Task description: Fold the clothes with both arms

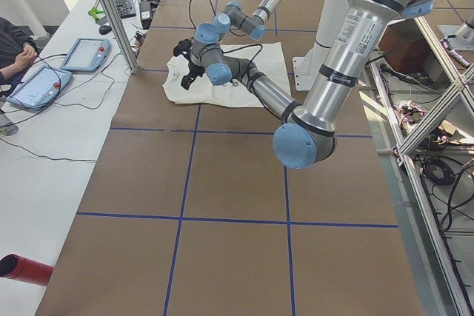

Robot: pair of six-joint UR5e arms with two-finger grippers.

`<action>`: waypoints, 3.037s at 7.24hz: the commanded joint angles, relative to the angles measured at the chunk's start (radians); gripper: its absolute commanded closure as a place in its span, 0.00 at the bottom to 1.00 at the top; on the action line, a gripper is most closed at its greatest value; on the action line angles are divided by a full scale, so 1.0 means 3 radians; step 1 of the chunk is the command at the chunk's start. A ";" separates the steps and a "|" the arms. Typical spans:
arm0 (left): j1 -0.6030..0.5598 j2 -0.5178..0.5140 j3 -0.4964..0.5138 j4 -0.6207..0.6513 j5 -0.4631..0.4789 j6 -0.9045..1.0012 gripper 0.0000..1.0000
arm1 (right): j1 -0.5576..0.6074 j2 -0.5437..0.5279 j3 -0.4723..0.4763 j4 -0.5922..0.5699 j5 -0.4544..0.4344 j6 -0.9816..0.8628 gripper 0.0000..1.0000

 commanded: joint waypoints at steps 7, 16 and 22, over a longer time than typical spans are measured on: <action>0.0010 -0.0005 -0.0031 0.0000 0.0000 -0.0105 0.00 | 0.0084 -0.0111 0.0133 -0.0022 -0.0021 -0.0189 1.00; 0.0021 0.0000 0.0015 -0.0102 0.0010 -0.0142 0.00 | 0.0376 -0.0623 0.0528 0.0258 0.0050 -0.0579 0.00; 0.0066 -0.0020 -0.0092 -0.0113 0.0015 -0.0509 0.00 | 0.0657 -0.1062 0.1386 0.0259 0.0832 -0.0290 0.00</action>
